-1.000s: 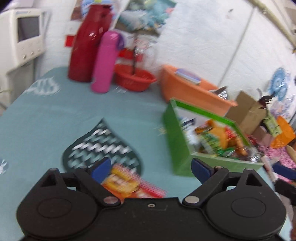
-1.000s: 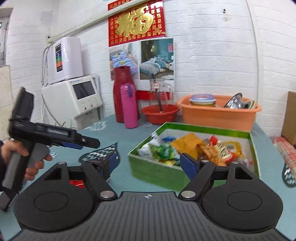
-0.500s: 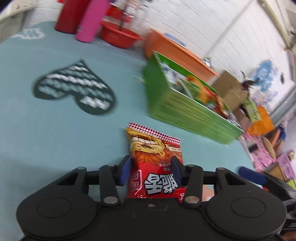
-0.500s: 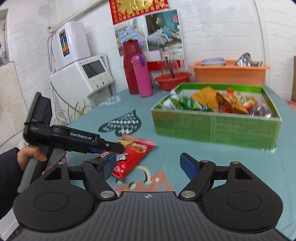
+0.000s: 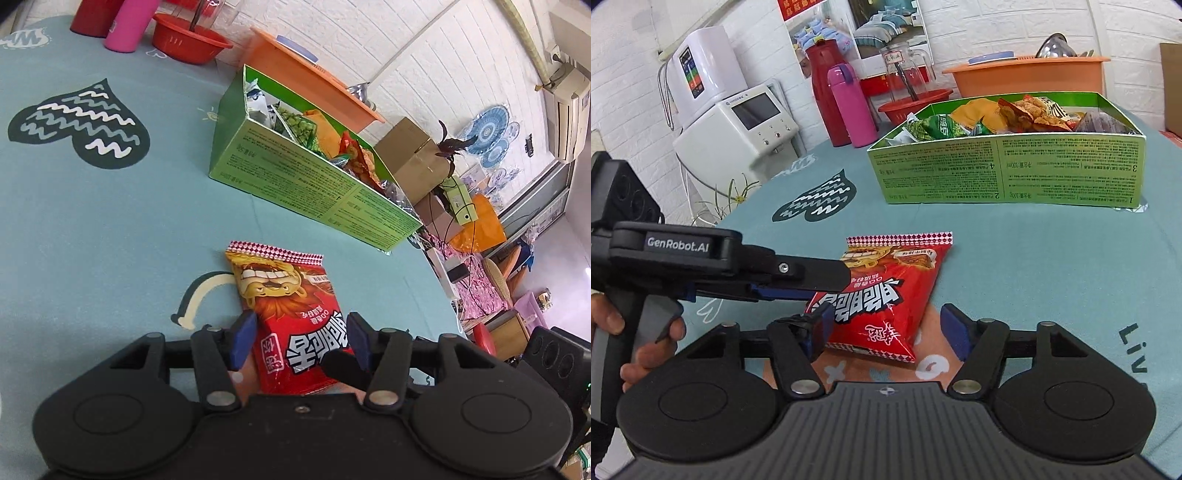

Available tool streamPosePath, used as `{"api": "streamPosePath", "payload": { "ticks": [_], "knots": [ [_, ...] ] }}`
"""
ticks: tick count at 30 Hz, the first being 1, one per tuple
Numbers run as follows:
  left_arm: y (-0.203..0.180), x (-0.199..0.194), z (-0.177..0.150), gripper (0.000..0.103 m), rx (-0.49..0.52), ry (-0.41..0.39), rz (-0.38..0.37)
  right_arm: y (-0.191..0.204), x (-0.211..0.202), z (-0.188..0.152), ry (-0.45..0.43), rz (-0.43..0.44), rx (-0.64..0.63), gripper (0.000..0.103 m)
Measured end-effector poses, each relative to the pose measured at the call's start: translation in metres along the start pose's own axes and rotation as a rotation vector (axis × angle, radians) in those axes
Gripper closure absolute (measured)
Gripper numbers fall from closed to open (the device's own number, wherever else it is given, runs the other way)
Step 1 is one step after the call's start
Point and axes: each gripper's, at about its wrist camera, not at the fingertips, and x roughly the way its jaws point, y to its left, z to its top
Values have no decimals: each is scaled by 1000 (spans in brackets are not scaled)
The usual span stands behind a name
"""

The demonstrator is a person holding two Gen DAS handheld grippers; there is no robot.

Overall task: Organize snacks
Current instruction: 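Close both tools on the red noodle-snack bag, then carry the red noodle-snack bag into the green box and open both grippers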

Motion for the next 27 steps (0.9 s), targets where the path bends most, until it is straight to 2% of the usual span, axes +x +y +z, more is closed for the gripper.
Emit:
{"api": "streamPosePath", "payload": {
  "ticks": [2, 4, 6, 7, 9, 13, 19, 23, 27],
  "knots": [
    [0, 5, 1, 29, -2, 4, 10, -2, 2, 1, -3, -2, 16, 2],
    [-1, 9, -1, 32, -2, 8, 19, -5, 6, 1, -1, 0, 27, 9],
    [-6, 12, -3, 37, 14, -8, 44, -4, 9, -1, -9, 19, 12, 26],
    [-9, 12, -4, 45, 27, -17, 60, -2, 8, -1, -13, 11, 4, 26],
    [-18, 7, -5, 51, 64, -49, 64, 2, 5, -1, -21, -5, -28, 27],
    [-39, -5, 9, 50, 117, -102, 29, 1, -15, 13, -86, -5, -50, 27],
    [-73, -15, 49, 50, 193, -199, -3, -1, -35, 53, -231, -10, -101, 28],
    [-91, -6, 75, 50, 232, -244, -19, -10, -40, 81, -309, -26, -127, 29],
    [-105, 19, 101, 50, 259, -256, -34, -26, -37, 103, -367, -73, -159, 29]
  ]
}}
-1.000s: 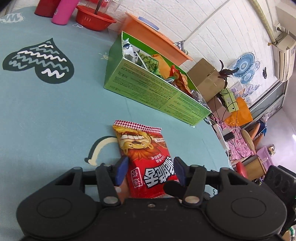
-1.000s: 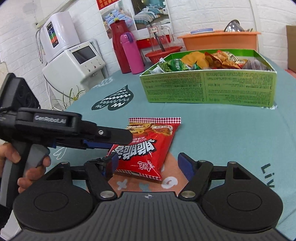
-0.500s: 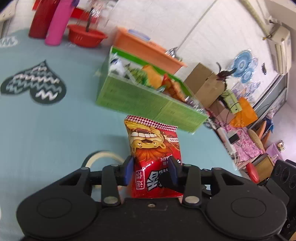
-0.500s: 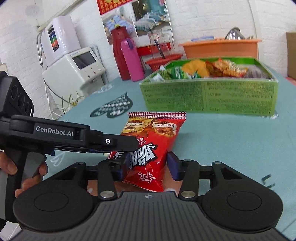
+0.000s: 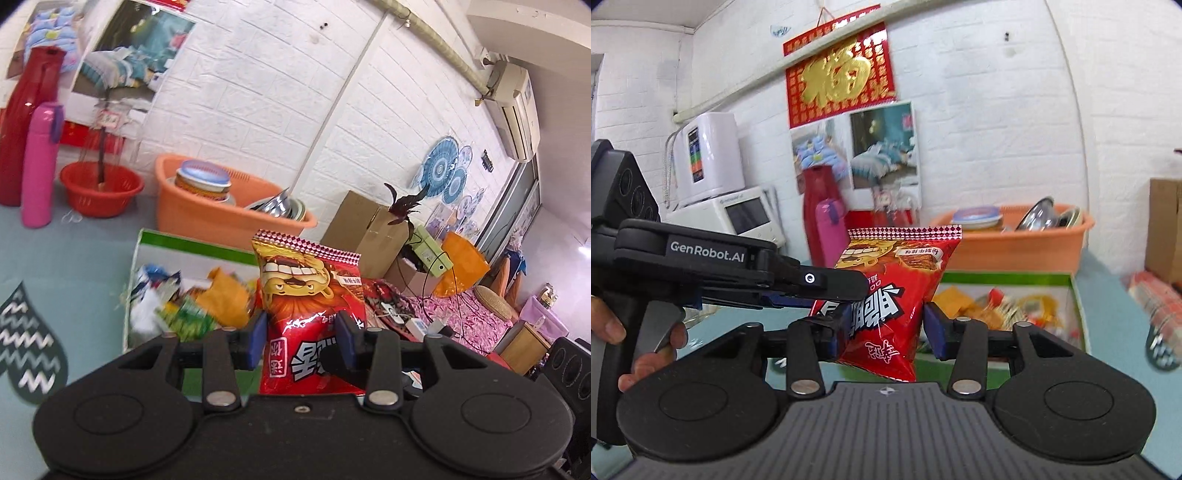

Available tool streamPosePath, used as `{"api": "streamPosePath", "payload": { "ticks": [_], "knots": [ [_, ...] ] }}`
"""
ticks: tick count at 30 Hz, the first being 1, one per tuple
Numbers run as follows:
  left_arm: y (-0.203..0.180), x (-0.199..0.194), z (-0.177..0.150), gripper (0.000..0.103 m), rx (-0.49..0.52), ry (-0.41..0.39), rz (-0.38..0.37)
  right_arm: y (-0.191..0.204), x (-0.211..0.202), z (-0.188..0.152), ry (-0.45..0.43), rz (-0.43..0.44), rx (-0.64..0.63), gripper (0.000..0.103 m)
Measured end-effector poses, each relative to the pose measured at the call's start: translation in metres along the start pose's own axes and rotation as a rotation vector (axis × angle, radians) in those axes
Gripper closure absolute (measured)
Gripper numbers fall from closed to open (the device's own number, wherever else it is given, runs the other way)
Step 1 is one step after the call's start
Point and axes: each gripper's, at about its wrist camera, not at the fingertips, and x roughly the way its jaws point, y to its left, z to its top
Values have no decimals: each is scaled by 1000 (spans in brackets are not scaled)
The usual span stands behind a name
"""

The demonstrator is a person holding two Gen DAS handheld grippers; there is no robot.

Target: Organize snacks

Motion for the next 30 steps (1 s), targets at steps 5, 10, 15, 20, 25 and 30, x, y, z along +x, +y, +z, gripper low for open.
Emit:
{"api": "streamPosePath", "payload": {
  "ticks": [5, 10, 15, 20, 25, 30],
  "knots": [
    [-2, 51, 19, 50, 9, 16, -36, -38, 17, 10, -23, -47, 7, 29],
    [-3, 102, 29, 49, 9, 47, -52, -77, 32, 13, -20, -99, 33, 29],
    [7, 141, 28, 31, 18, 100, -15, -108, 57, 4, 19, -104, 90, 28],
    [28, 135, 16, 0, -7, 85, 72, -120, 69, -15, 67, -156, 122, 8],
    [35, 117, 18, 0, -13, 74, 88, -120, 70, -11, 35, -202, 102, 36],
    [25, 100, 16, 0, 24, 75, 109, -121, 94, -13, 71, -213, 86, 39]
  ]
}}
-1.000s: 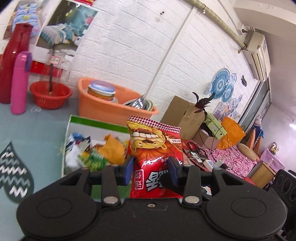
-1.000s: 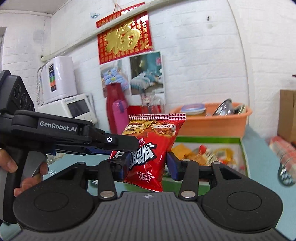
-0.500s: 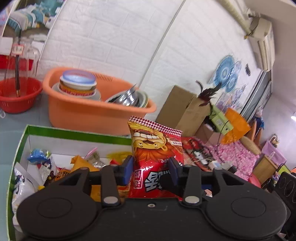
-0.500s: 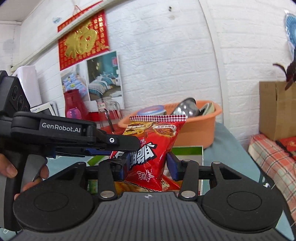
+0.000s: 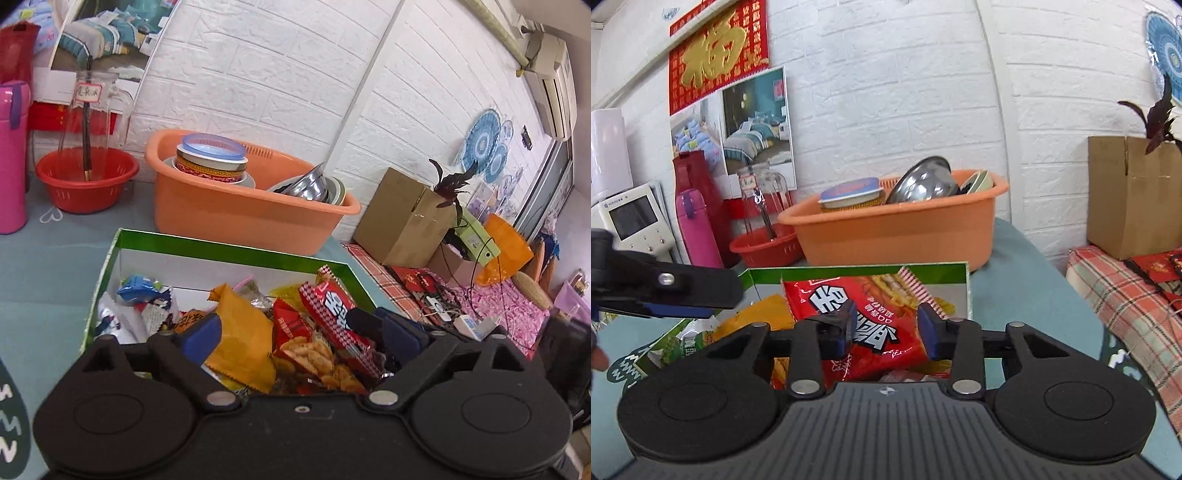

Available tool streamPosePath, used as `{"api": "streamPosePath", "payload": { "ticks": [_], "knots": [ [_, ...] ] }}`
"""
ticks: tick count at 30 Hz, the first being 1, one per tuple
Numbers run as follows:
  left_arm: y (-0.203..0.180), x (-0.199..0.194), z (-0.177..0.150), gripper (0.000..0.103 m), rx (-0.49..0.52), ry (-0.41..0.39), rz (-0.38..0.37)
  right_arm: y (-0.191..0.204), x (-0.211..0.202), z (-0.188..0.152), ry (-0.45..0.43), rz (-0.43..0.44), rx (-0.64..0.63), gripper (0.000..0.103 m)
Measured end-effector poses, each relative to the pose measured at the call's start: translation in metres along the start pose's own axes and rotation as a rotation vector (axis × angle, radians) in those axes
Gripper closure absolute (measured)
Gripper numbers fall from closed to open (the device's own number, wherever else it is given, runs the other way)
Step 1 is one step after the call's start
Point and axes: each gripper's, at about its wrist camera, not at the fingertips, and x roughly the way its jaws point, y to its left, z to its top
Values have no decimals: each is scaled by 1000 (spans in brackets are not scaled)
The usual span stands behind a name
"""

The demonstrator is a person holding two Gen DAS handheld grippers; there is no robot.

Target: Organize snacks

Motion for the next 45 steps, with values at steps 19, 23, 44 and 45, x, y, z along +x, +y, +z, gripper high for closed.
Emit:
{"api": "streamPosePath", "payload": {
  "ticks": [19, 23, 44, 45],
  "knots": [
    [-53, -137, -71, 0, 71, -117, 201, 48, -170, -6, 5, -67, -71, 0],
    [-57, -135, -99, 0, 100, -79, 268, 52, -179, -28, 32, -98, -102, 0],
    [-54, -130, -143, 0, 113, -24, 422, 50, -184, -69, 93, -144, -83, 0],
    [-54, -129, -143, 0, 112, -25, 426, 50, -184, -69, 91, -148, -87, 0]
  ]
}}
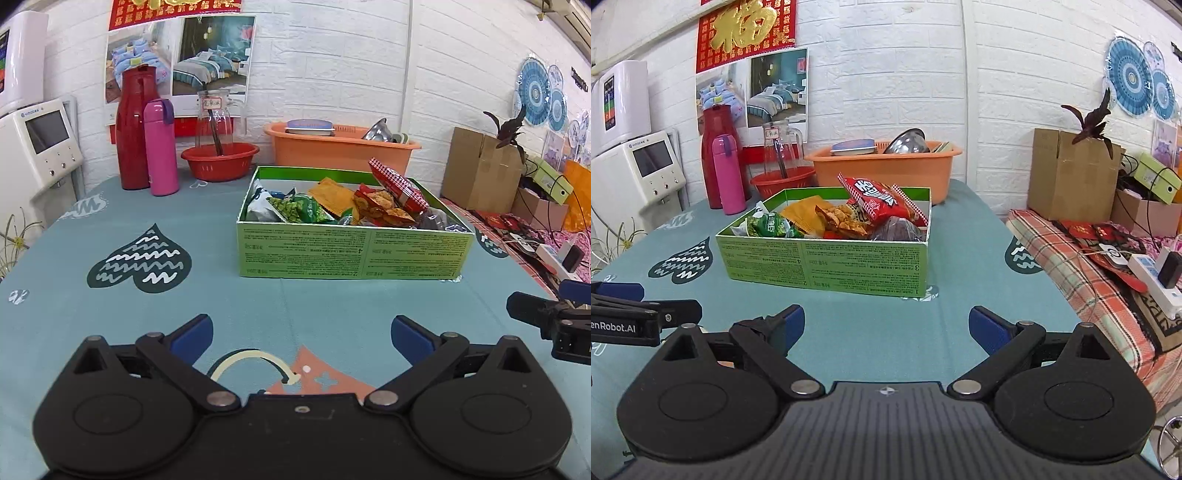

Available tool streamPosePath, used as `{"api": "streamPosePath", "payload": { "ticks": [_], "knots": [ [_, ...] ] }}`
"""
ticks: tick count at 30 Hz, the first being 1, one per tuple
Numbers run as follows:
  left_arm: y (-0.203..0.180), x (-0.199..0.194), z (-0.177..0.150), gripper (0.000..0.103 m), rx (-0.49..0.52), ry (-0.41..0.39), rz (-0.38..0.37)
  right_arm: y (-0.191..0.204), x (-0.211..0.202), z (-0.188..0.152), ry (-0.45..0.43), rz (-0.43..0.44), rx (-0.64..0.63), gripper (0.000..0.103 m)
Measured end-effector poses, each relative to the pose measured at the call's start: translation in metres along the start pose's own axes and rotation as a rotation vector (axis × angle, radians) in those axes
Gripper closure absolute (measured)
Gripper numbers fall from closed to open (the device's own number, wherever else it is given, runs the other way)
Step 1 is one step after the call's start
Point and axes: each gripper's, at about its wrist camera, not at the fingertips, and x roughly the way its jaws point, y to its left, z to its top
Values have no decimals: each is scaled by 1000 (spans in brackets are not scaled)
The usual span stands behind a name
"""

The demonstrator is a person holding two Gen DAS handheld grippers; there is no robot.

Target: Organize snacks

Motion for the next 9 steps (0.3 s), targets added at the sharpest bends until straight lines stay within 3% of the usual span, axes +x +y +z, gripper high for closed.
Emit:
{"api": "streamPosePath", "payload": {
  "ticks": [9],
  "knots": [
    [0, -7, 1, 0, 0, -16, 2, 3, -5, 4, -12, -13, -17, 0]
  ]
}}
